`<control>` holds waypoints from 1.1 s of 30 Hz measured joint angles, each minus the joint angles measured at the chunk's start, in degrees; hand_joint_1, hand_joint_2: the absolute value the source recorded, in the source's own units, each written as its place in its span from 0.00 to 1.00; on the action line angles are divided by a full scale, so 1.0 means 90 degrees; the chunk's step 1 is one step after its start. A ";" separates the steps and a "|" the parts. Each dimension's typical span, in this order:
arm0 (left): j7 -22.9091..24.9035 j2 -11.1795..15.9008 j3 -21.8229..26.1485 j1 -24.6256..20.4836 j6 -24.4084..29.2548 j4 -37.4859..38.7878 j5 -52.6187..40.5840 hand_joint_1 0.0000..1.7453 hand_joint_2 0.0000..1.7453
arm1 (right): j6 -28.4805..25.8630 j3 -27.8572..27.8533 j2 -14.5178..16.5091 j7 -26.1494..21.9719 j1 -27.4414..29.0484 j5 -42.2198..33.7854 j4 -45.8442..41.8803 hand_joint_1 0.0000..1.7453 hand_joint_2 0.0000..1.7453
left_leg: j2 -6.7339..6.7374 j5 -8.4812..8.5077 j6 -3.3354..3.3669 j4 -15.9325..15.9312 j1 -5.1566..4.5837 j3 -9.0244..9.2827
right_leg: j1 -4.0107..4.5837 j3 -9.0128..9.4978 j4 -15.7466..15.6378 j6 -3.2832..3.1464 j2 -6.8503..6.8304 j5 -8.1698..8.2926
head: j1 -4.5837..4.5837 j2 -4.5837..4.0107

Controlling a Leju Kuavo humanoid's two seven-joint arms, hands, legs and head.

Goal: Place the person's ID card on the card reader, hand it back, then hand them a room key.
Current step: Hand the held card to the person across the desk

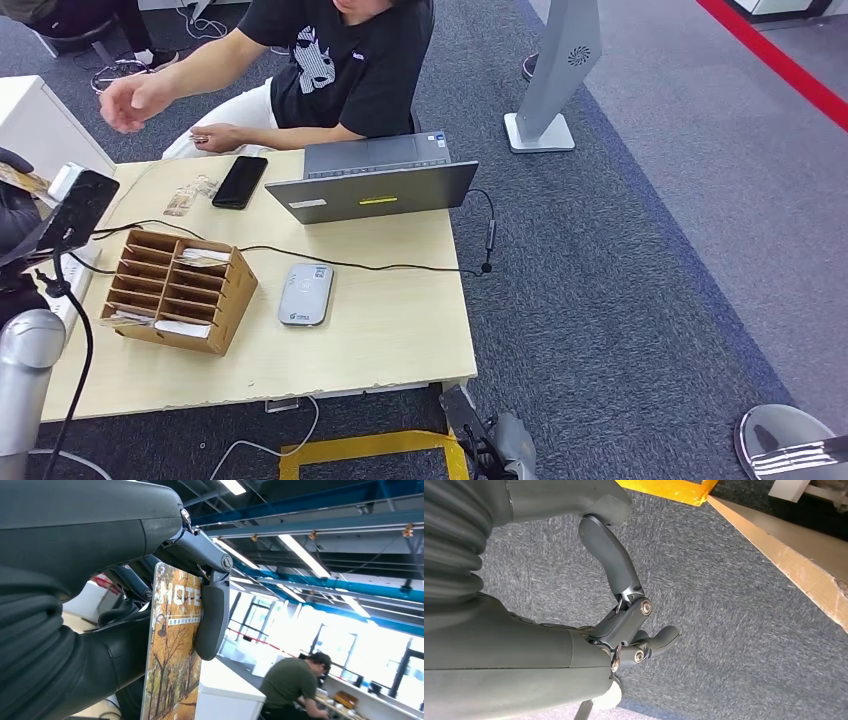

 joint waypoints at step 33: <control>-0.0218 -0.0078 0.0473 -0.0073 0.0013 0.0470 0.0247 0.79 1.00 | -0.0154 0.0007 -0.0002 -0.0152 -0.0045 -0.0033 0.0097 0.00 1.00 | 0.0020 -0.0002 -0.0003 0.0001 -0.0002 -0.0001 | -0.0001 -0.0006 -0.0001 -0.0001 0.0021 0.0001 | 0.0001 0.0000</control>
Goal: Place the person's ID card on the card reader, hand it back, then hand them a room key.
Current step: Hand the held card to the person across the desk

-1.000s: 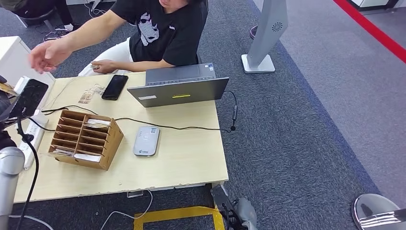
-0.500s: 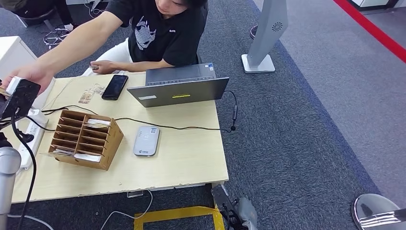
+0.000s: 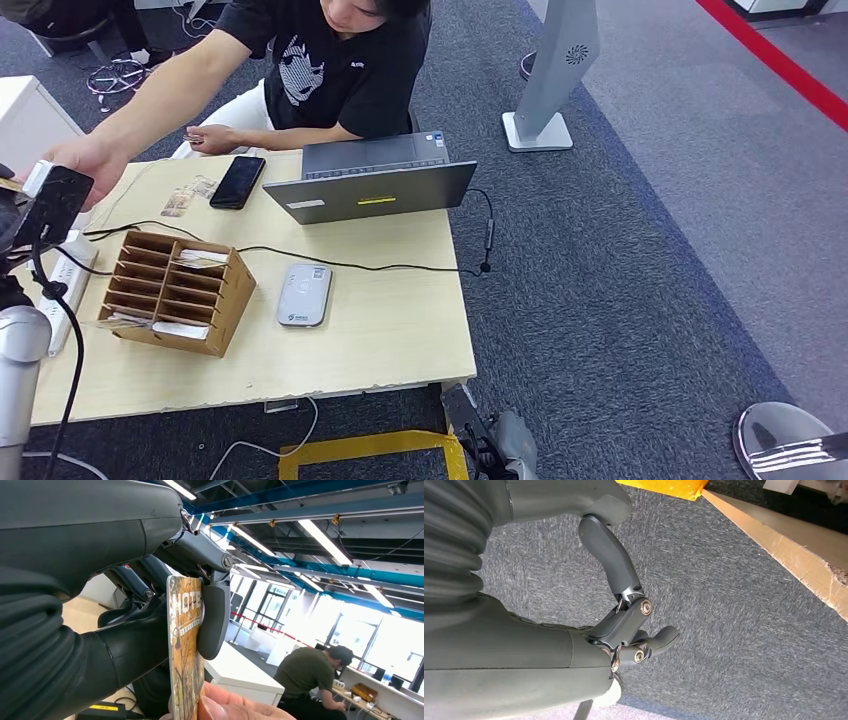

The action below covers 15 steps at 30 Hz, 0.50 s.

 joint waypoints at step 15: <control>-0.0137 -0.0014 0.0000 0.0191 -0.0060 -0.0166 0.0553 0.00 1.00 | -0.0008 0.0002 0.0000 -0.0076 -0.0082 -0.0135 0.0121 0.00 1.00 | -0.0002 0.0000 -0.0001 -0.0001 0.0000 0.0000 | 0.0000 0.0001 0.0001 -0.0001 -0.0003 0.0000 | 0.0001 0.0000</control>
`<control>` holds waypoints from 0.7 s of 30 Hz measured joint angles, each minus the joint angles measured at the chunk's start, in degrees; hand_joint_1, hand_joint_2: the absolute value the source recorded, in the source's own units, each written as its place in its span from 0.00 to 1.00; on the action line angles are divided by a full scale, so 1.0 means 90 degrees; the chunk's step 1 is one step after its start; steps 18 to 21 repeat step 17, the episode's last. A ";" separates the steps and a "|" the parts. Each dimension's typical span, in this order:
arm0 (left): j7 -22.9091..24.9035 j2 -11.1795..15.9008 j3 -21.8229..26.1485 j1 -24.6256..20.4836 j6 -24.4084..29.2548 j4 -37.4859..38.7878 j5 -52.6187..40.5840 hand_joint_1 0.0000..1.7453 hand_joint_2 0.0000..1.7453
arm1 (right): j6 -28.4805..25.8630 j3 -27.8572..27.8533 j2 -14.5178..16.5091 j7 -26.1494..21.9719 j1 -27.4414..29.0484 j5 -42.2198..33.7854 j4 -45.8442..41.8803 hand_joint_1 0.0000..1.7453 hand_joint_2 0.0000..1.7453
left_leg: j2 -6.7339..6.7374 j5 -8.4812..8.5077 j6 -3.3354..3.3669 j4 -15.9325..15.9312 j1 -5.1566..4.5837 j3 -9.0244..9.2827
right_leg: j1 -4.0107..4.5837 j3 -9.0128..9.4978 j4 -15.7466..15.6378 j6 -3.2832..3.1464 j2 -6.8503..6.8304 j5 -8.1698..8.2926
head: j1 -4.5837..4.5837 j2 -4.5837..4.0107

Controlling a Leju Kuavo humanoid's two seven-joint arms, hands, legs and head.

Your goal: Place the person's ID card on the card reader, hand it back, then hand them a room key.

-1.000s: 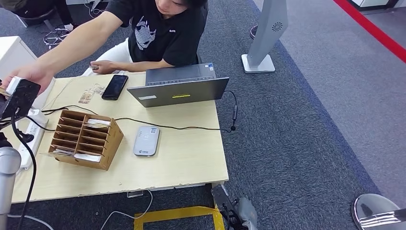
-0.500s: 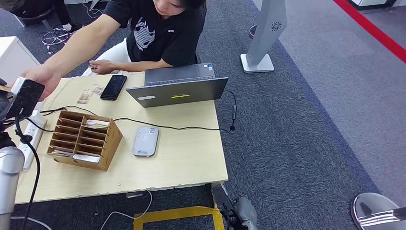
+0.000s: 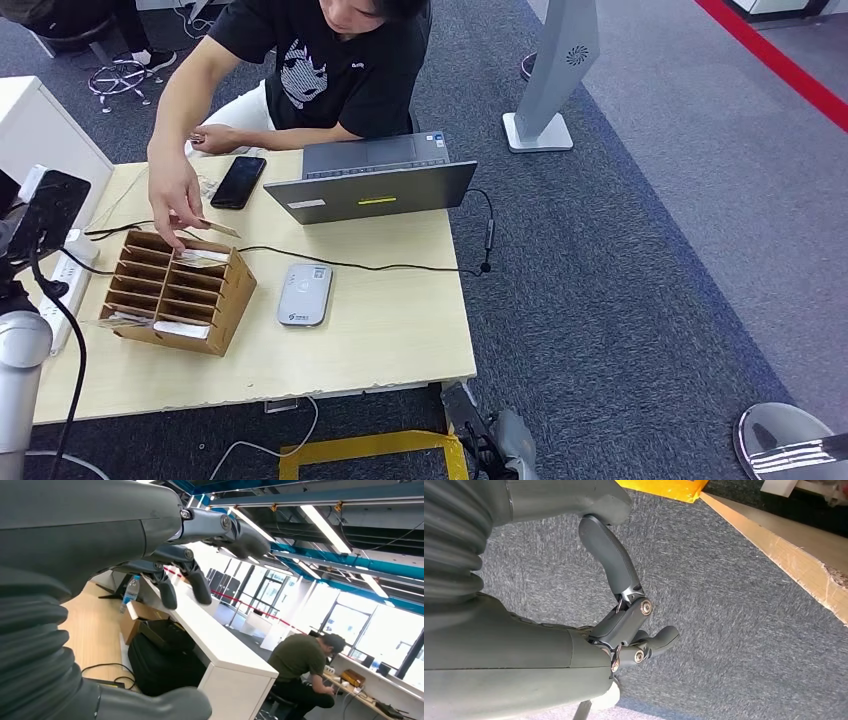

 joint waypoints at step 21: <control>0.0038 0.0142 0.0000 0.0954 -0.0274 -0.1306 -0.0089 0.00 1.00 | 0.0004 -0.0018 -0.0032 0.0138 0.0131 -0.0098 -0.0092 0.00 1.00 | 0.0004 0.0000 0.0000 -0.0001 -0.0001 0.0003 | 0.0000 0.0003 0.0000 -0.0001 0.0005 0.0000 | -0.0002 0.0000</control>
